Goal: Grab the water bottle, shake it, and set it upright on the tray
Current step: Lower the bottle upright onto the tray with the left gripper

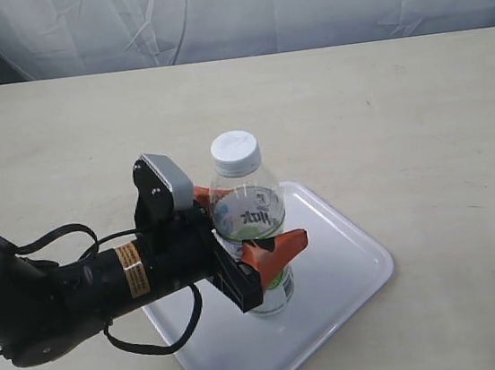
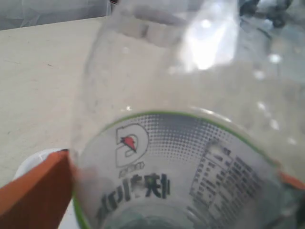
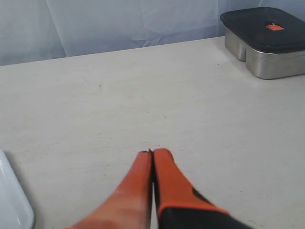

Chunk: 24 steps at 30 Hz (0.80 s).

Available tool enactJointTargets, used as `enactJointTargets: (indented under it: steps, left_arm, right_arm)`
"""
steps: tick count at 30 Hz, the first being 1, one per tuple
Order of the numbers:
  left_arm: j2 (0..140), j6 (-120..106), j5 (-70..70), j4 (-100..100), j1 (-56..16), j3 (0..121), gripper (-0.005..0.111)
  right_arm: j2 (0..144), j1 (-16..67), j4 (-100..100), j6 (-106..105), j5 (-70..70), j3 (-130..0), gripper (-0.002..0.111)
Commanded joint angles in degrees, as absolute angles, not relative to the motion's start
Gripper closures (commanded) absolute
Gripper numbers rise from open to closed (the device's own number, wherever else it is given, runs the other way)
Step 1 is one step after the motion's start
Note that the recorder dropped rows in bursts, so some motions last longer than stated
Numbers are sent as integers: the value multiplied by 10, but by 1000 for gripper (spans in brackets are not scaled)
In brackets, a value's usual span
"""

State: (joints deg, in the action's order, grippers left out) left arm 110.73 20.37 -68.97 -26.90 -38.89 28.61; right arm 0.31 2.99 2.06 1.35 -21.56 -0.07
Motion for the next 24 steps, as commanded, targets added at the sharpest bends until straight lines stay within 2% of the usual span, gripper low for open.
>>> enactJointTargets:
  steps: [1, 9, 24]
  left_arm:
    - [1106, 208, -697, -276, -389, 288, 16]
    - [1106, 208, -700, -277, -389, 288, 1]
    - [1100, 209, -700, -251, -388, 288, 1]
  right_arm:
    - [0, 28, 21, 13, -209, 0, 106]
    - [0, 28, 21, 13, -208, 0, 106]
    - [0, 28, 21, 13, -209, 0, 106]
